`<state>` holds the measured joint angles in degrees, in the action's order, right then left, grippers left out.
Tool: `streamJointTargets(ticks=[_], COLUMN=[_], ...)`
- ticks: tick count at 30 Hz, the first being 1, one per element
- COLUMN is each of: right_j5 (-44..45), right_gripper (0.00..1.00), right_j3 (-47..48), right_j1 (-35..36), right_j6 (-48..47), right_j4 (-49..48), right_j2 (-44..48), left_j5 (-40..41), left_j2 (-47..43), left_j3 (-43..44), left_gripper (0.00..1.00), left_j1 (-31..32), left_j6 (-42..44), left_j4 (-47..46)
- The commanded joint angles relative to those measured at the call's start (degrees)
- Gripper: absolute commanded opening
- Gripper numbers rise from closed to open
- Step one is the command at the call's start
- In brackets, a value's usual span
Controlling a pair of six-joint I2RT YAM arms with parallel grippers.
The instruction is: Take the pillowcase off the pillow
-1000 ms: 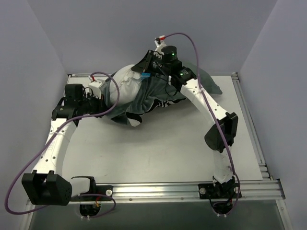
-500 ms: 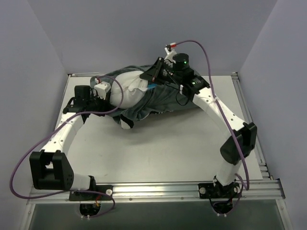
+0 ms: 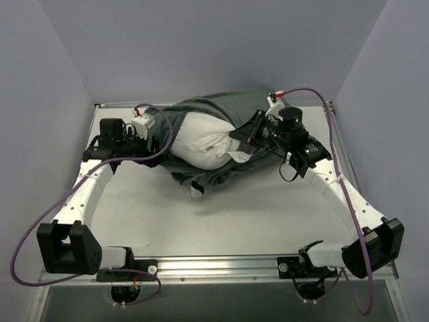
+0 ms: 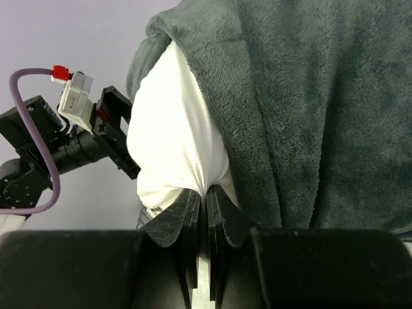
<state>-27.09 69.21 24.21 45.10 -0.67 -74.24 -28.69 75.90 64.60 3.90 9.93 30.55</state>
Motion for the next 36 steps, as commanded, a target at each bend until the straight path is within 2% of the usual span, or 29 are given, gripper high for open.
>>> streamJointTargets(ticks=[1, 6, 9, 14, 15, 18, 23, 24, 27, 29, 31, 32, 33, 35, 36], right_j5=[2.04, 2.66, 2.66, 2.31, 2.22, 2.39, 3.62, 3.54, 2.84, 2.4, 1.78, 0.91, 0.73, 0.55, 0.2], right_gripper=[0.0, 0.0, 0.0, 0.0, 0.0, 0.0, 0.0, 0.0, 0.0, 0.0, 0.0, 0.0, 0.0, 0.0, 0.0], right_j3=[0.66, 2.94, 4.0, 5.23, 5.58, 7.6, 9.8, 9.8, 8.14, 5.86, 4.89, 4.36, 4.27, 3.83, 3.65], right_j1=[-1.09, -0.74, -0.65, -0.74, -0.74, -0.74, -1.0, -1.09, -2.32, -3.11, -3.46, -3.64, -3.81, -4.08, -4.25], right_j6=[0.43, -0.45, -0.8, -0.98, -1.07, -2.21, -4.84, -5.28, -5.81, -5.38, -5.02, -4.94, -4.85, -5.11, -5.2], right_j4=[-4.43, -3.82, -3.29, -3.03, -2.85, -1.19, 0.49, 0.49, 2.51, 1.9, 1.46, 1.37, 1.28, 1.28, 1.28], right_j2=[2.25, 1.9, 1.82, 1.46, 1.38, 0.76, 0.32, -0.03, -0.21, 0.23, 0.5, 0.5, 0.5, 0.41, 0.41], left_j5=[0.4, -9.18, -8.93, -1.81, -1.98, -2.86, -9.79, -11.37, -9.21, -7.45, -2.37, -1.03, -0.24, -0.14, -1.18], left_j2=[0.48, -1.45, -1.54, 1.7, 3.1, 5.48, 5.14, 2.96, -0.56, -0.05, 2.4, 3.54, 5.82, 7.59, 8.55], left_j3=[6.84, 14.14, 15.29, 17.4, 17.75, 18.2, 13.2, 9.62, 2.23, 0.89, 0.62, 0.96, 1.58, 3.34, 3.6], left_gripper=[0.81, 0.9, 0.93, 0.98, 0.94, 0.94, 0.94, 0.94, 0.94, 0.94, 0.99, 0.8, 0.68, 0.5, 0.37], left_j1=[-1.35, -0.74, 1.1, 4.62, 4.88, 6.9, 8.92, 9.54, 12.09, 12.88, 13.41, 13.5, 13.5, 13.59, 13.76], left_j6=[4.65, 5.54, 4.13, 3.51, 3.34, 3.16, 7.02, 7.46, 10.09, 10.98, 11.94, 12.04, 11.78, 11.16, 10.99], left_j4=[5.74, 9.88, 8.48, 7.6, 7.69, 8.3, 9.54, 8.49, 2.51, 1.8, 1.36, 1.19, 1.27, 1.62, 1.71])
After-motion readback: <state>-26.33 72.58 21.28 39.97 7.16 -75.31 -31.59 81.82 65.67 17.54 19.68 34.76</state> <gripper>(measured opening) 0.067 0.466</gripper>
